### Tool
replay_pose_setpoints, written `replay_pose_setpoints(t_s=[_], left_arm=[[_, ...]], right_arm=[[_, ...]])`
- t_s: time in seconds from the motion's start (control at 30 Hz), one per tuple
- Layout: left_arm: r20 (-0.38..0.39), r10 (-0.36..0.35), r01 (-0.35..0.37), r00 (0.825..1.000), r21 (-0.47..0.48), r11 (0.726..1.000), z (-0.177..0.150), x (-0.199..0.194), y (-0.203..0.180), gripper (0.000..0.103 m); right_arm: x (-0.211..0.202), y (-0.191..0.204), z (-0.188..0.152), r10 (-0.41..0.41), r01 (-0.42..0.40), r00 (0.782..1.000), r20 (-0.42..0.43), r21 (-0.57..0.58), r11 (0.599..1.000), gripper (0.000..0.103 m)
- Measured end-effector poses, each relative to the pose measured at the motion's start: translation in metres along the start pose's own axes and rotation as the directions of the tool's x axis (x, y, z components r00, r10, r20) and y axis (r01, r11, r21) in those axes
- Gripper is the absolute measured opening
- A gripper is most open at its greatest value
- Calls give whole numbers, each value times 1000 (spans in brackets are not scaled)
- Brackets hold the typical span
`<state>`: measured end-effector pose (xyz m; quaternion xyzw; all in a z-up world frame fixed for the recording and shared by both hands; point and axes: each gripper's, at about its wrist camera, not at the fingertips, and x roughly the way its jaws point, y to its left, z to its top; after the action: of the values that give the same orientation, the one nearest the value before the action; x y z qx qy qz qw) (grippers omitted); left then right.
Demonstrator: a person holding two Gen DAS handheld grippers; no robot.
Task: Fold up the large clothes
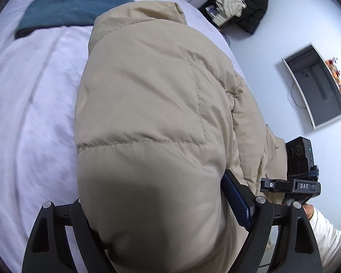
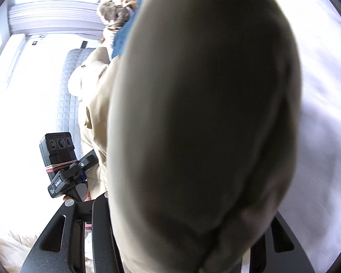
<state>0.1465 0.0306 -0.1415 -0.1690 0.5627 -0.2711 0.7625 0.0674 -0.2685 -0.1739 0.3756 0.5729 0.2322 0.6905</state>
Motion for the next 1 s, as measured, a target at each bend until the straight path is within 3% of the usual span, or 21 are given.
replay_pose_setpoints(t_s=[0.23,0.33,0.4,0.5,0.6,0.73,0.8,0.83,0.87,1.0], left_arm=[[35,104,-101,994,-72,992,38,7,81,88],[14,132,-129,991,-118,985,34,26,113,88],[19,133,-130,991,-126,984,26,36,114,89],[28,164,-161,986,-105,981,17,38,115,92],[29,183,-179,983,-105,978,10,41,107,92],[32,201,-197,979,-108,975,11,42,96,92],[37,225,-221,974,-101,970,20,41,92,94],[41,239,-235,970,-96,967,19,40,91,94],[41,244,-240,969,-95,966,18,40,90,94],[35,260,-256,965,-97,962,18,38,85,94]], right_arm=[[86,36,61,0,-2,1000,-23,-50,999,52],[112,28,75,-43,42,998,-38,-30,999,52],[118,20,77,-66,67,997,-33,2,998,52],[110,21,71,-101,101,995,-17,32,994,54],[89,34,68,-194,194,981,6,0,981,54],[52,53,56,-352,357,929,115,-26,934,54],[48,57,51,-398,411,896,195,-29,911,44],[33,55,44,-401,420,888,224,-42,906,32],[26,62,40,-401,428,881,249,-60,902,29],[39,83,51,-379,425,886,265,-139,895,23]])
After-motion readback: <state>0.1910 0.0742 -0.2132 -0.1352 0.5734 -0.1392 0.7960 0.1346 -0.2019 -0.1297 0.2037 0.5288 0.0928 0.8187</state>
